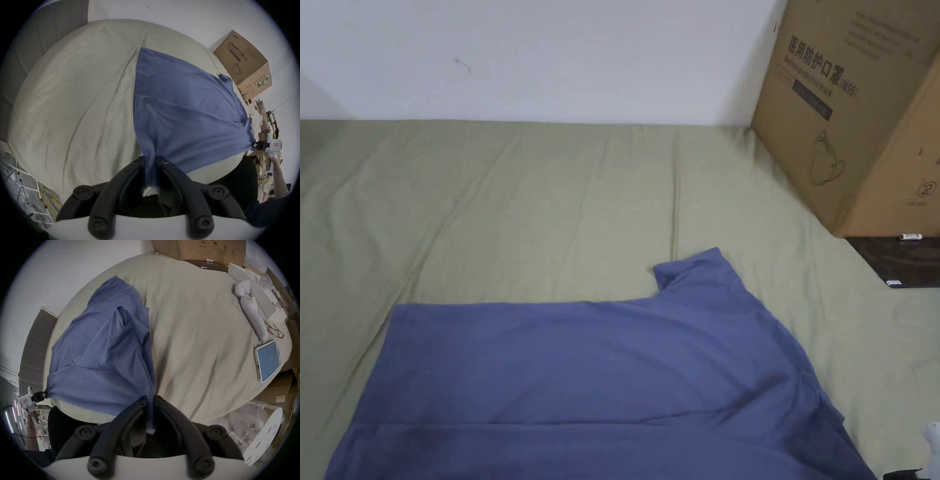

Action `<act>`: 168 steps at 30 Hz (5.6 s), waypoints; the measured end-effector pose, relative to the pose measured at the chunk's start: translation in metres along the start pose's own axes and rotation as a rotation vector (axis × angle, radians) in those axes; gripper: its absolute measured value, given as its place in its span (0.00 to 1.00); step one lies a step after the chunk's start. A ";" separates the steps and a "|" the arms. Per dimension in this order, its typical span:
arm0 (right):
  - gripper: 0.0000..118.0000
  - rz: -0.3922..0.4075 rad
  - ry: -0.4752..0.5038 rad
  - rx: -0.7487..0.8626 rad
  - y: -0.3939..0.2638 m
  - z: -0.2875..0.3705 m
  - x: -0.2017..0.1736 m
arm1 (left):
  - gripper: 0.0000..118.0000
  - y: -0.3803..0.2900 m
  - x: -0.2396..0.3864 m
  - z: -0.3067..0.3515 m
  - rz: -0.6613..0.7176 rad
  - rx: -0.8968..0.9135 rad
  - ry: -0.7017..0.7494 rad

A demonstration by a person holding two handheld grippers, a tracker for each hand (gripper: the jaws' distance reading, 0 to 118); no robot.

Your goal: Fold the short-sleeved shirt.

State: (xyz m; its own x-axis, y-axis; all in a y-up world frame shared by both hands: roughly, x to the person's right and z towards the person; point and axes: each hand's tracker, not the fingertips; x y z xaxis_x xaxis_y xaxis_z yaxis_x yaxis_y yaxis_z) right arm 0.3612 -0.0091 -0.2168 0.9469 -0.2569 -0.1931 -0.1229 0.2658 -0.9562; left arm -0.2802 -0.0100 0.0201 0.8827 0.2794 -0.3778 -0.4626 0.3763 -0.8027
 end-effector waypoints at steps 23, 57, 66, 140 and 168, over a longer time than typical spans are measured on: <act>0.00 0.250 0.117 0.394 0.061 0.059 -0.149 | 0.00 0.078 0.093 0.055 -0.121 0.332 -0.143; 0.46 0.094 0.034 0.250 0.268 -0.073 -0.110 | 0.00 0.241 0.051 -0.067 -0.327 0.157 0.029; 0.91 0.095 -0.166 0.064 0.359 -0.184 -0.088 | 0.00 0.238 0.046 -0.049 -0.255 0.165 0.000; 0.00 0.243 -0.010 0.518 0.027 0.047 -0.190 | 0.00 0.034 0.122 0.058 -0.169 0.467 0.023; 0.00 0.232 -0.077 0.440 0.037 0.045 -0.192 | 1.00 0.039 -0.101 -0.112 0.413 -0.015 -0.891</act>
State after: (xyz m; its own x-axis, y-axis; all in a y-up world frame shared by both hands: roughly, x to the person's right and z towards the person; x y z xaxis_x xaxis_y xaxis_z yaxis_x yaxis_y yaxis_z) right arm 0.1884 0.0920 -0.2053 0.9307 -0.0803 -0.3568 -0.2110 0.6789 -0.7033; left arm -0.3781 -0.1222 -0.0248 0.2637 0.9531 -0.1483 -0.7146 0.0897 -0.6938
